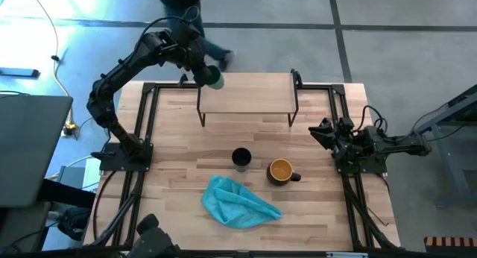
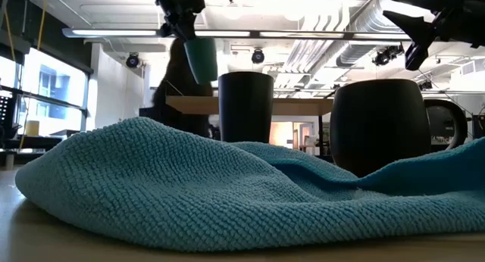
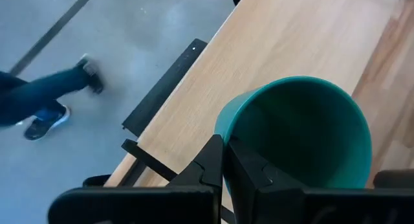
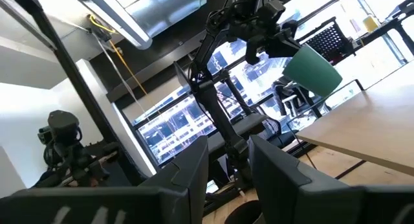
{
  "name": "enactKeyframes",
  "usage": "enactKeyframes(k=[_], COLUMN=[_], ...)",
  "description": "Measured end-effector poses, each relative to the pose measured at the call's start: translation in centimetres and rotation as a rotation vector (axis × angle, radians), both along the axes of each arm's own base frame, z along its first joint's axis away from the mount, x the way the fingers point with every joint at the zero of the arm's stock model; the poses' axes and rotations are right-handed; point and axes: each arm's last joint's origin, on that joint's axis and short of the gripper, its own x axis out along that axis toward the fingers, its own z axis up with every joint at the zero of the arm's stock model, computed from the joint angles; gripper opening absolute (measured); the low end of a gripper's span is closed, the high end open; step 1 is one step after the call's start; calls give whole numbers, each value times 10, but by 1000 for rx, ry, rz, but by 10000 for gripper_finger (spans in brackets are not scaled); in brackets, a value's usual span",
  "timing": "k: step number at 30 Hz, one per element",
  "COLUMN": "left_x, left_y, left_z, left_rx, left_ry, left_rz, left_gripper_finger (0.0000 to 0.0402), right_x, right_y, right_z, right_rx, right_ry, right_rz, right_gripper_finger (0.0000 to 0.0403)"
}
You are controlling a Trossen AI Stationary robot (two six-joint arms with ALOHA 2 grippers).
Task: Stack small to large cups/mugs on shelf
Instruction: Put the green cup on the shelf
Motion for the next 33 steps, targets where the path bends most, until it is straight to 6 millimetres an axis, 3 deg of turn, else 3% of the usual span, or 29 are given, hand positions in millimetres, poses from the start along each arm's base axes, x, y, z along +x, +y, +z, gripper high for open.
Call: enactKeyframes(k=[14, 25, 33], left_x=[12, 31, 42], left_y=[20, 33, 34], left_z=[-21, 10, -18], left_rx=[-102, -116, -198], left_ry=[53, 104, 213], left_rz=[1, -39, -64], left_gripper_finger=[0, 0, 0], right_x=[1, 2, 2], right_y=[0, 0, 0], right_z=[-2, -5, -6], right_rx=[4, 0, 2], right_ry=[22, 53, 64], right_rz=[-17, -17, -15], right_gripper_finger=[103, 103, 103])
